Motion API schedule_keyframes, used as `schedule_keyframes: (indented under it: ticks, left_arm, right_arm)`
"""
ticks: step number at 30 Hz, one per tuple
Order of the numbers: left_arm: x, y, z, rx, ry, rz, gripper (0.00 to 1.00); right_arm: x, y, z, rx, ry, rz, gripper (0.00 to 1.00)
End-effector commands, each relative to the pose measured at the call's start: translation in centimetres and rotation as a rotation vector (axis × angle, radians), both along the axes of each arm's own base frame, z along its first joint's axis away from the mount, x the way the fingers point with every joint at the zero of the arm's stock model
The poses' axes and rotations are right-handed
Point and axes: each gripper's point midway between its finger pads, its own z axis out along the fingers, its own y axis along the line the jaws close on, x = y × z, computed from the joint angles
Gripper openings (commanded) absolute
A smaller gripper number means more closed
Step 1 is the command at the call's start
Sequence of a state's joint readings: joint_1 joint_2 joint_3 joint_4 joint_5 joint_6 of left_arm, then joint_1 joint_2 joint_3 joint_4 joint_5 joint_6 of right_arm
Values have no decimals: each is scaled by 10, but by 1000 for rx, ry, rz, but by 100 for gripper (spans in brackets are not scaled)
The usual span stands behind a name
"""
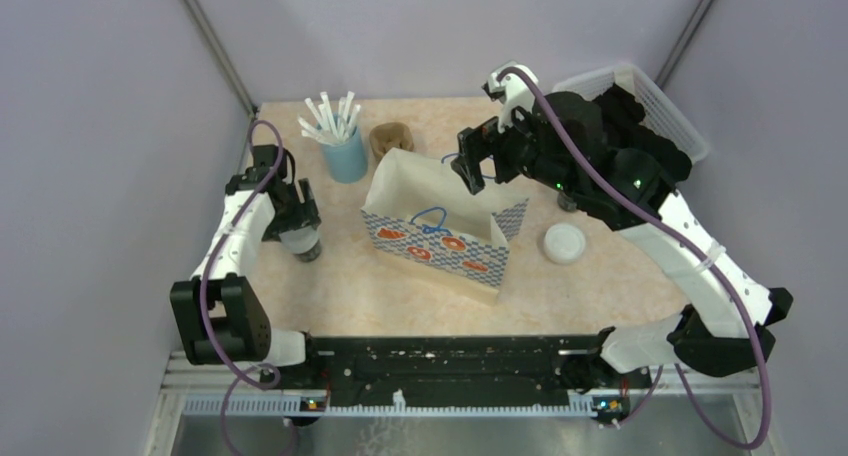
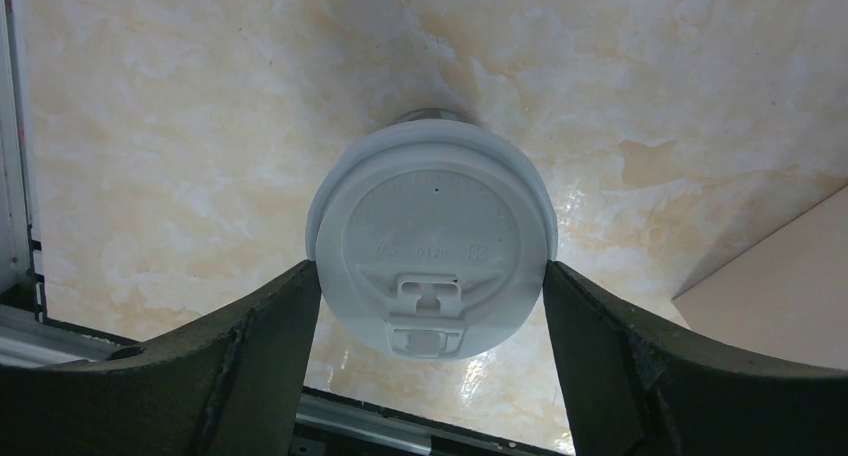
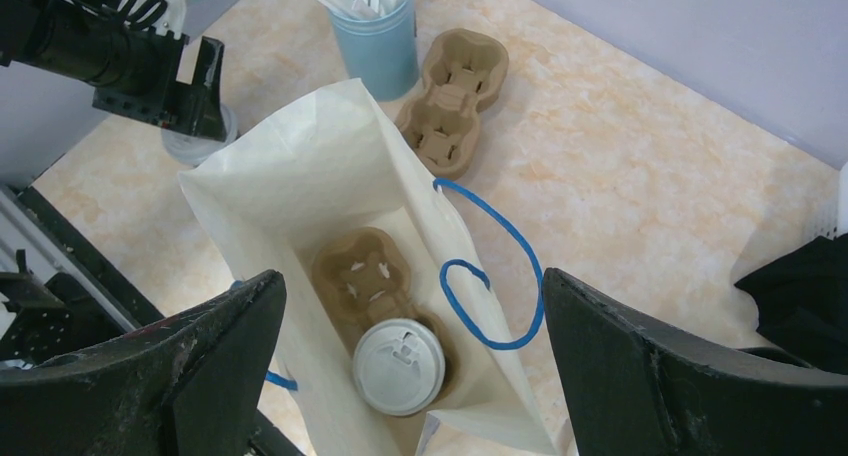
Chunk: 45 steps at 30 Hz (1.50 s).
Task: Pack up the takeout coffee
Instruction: Pick up the coffee cup from the center of the board.
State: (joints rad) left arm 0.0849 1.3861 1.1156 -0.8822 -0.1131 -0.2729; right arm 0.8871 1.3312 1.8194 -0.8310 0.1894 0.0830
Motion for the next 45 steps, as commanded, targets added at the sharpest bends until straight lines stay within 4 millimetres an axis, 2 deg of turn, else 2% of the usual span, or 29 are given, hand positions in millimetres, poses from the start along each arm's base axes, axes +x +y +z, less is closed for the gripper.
schedule_keyframes:
  ticks: [1,4,13,22,33,37,41,45]
  left_arm:
    - [13,5,9,19,-34,-10,86]
    - [13,5,7,20,-30,-13,87]
    - [13,4,2,14,-19,-27,81]
    - [11,4,-3,14,-2,-28,88]
    - [13,3,0,6,-12,-30,80]
    - [17,-4,12,-23,-49,-39,79]
    - [19,-15,30,-85,-100,-34,77]
    - [19,-28,47,-149,-167,-39,77]
  right_arm:
    - [-2,-2,19,66,-33,-4,99]
    - [-1,-2,18,65,-31,-8,99]
    - [0,-3,15,54,-14,-20,99]
    - [2,-1,18,60,-21,-24,99]
    - [5,0,16,45,-16,-31,99]
    - [9,-14,13,12,14,-116,99]
    - [9,-43,8,-25,79,-250,99]
    - [2,-79,-16,-34,242,-429,99]
